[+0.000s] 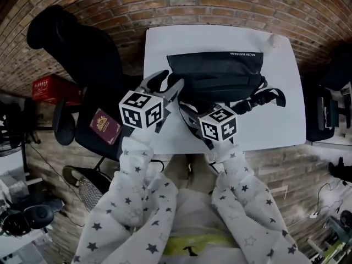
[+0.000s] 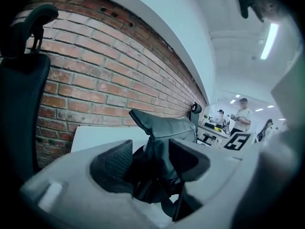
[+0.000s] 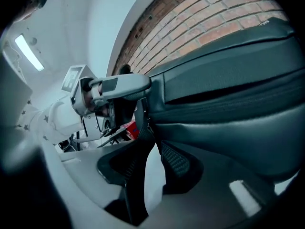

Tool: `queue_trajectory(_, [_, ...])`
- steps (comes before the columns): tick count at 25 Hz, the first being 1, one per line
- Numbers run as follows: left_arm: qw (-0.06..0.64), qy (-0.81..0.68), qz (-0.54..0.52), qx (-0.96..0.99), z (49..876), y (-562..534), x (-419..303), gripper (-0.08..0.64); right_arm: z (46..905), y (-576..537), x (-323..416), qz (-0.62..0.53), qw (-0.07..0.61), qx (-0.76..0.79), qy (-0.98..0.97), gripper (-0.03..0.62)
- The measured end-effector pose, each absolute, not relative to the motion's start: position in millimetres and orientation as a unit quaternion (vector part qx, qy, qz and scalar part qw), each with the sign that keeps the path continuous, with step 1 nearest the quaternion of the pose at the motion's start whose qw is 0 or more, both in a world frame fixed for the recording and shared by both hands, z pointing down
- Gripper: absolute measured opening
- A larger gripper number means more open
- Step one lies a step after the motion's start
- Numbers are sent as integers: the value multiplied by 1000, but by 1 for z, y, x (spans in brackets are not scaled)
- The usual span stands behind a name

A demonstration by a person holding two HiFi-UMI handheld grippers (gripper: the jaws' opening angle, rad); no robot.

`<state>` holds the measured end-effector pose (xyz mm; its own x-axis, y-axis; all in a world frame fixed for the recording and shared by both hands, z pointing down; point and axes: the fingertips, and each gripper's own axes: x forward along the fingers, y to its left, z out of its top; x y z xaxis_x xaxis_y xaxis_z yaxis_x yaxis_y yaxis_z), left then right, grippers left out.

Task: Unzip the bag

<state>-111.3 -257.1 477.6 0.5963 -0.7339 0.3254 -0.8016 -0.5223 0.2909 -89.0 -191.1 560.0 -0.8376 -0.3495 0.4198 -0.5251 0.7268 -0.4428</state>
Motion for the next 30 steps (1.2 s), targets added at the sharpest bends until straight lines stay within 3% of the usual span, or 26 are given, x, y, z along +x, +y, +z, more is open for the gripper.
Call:
queue_trajectory(4, [211,-427,81,876,479,-264,-104,233,565,-196,-90,280,165,254,-911,133])
queue_trajectory(13, [218,-406,76,884,485,-265,-99,225,574,-200,-91,248,208,278,-904,20])
queue_trajectory(30, [202,-403,75,890,488,-262,-97,176,561,-199,-68,238,210,294,-901,17])
